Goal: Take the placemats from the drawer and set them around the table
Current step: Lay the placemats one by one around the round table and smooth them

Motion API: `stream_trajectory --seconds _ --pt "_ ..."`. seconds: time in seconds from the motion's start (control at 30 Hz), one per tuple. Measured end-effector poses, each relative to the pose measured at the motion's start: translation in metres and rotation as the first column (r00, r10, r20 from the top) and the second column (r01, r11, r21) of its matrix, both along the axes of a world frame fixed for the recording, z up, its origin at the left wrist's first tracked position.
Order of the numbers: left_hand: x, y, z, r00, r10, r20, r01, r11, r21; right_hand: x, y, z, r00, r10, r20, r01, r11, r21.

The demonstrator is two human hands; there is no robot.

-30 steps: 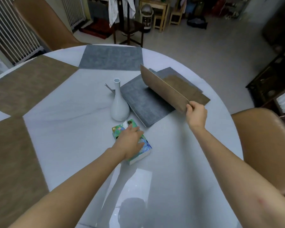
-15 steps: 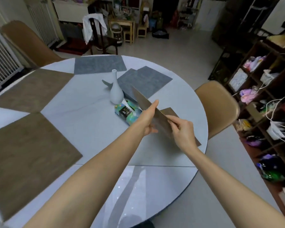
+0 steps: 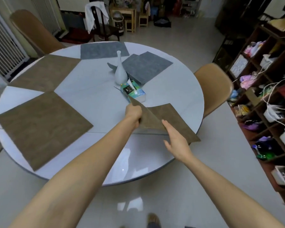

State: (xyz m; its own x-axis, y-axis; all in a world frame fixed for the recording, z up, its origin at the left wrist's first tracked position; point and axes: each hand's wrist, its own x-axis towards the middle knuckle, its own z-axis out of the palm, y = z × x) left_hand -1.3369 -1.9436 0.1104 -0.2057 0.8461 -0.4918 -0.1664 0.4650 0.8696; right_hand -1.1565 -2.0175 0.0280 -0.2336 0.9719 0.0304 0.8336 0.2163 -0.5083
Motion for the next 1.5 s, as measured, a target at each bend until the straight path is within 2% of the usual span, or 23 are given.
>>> stream_trajectory --seconds 0.07,0.13,0.23,0.33,0.43,0.53,0.67,0.77,0.87,0.97,1.0,1.13,1.23,1.37,1.5 --pt "-0.016 -0.009 -0.001 0.999 -0.009 0.042 0.010 0.999 -0.038 0.014 0.003 -0.014 0.994 -0.096 0.045 0.100 0.990 -0.097" --pt "-0.033 -0.023 -0.002 0.994 -0.021 0.111 0.032 0.994 -0.103 0.029 0.005 -0.020 0.983 -0.121 0.139 0.143 0.977 -0.159" --pt "-0.063 -0.043 -0.014 0.992 -0.017 0.126 0.042 0.980 -0.195 0.033 0.009 -0.019 0.943 0.019 0.334 0.053 0.977 -0.206" --pt "-0.089 -0.061 -0.041 1.000 0.003 -0.010 -0.005 0.965 -0.263 0.015 0.018 -0.018 0.838 0.222 0.498 -0.154 0.973 -0.174" --pt "-0.107 -0.076 -0.066 0.967 -0.047 -0.251 -0.021 0.966 -0.259 -0.007 0.029 -0.014 0.726 0.337 0.600 -0.268 0.941 -0.205" --pt "-0.118 -0.079 -0.074 0.858 -0.130 -0.498 0.048 0.984 -0.174 -0.023 0.040 -0.004 0.685 0.360 0.634 -0.304 0.931 -0.201" --pt "-0.126 -0.070 -0.067 0.794 0.014 -0.608 -0.039 0.999 -0.028 -0.039 0.063 0.007 0.696 0.296 0.655 -0.300 0.948 -0.109" --pt "-0.140 -0.066 -0.082 0.741 0.073 -0.668 -0.179 0.979 -0.092 -0.051 0.069 0.000 0.666 0.307 0.680 -0.333 0.938 -0.098" --pt "-0.146 -0.081 -0.113 0.762 -0.033 -0.647 -0.210 0.932 -0.295 -0.060 0.063 -0.023 0.592 0.386 0.707 -0.334 0.916 -0.221" --pt "-0.140 -0.100 -0.145 0.772 -0.126 -0.623 -0.170 0.903 -0.394 -0.066 0.052 -0.043 0.496 0.477 0.725 -0.342 0.875 -0.342" --pt "-0.138 -0.104 -0.152 0.767 -0.107 -0.632 -0.183 0.908 -0.376 -0.066 0.050 -0.048 0.474 0.488 0.733 -0.347 0.869 -0.354" --pt "-0.134 -0.112 -0.154 0.785 0.041 -0.618 -0.215 0.954 -0.211 -0.059 0.043 -0.055 0.478 0.467 0.744 -0.348 0.878 -0.328" --pt "-0.127 -0.112 -0.175 0.819 0.030 -0.573 -0.161 0.971 -0.179 -0.053 0.034 -0.088 0.441 0.495 0.749 -0.306 0.867 -0.393" --pt "-0.130 -0.104 -0.177 0.819 -0.005 -0.574 -0.139 0.968 -0.208 -0.045 0.029 -0.087 0.454 0.450 0.769 -0.294 0.891 -0.347" --pt "-0.136 -0.111 -0.189 0.742 -0.097 -0.664 -0.169 0.930 -0.325 -0.039 0.027 -0.091 0.500 0.419 0.758 -0.261 0.907 -0.330"
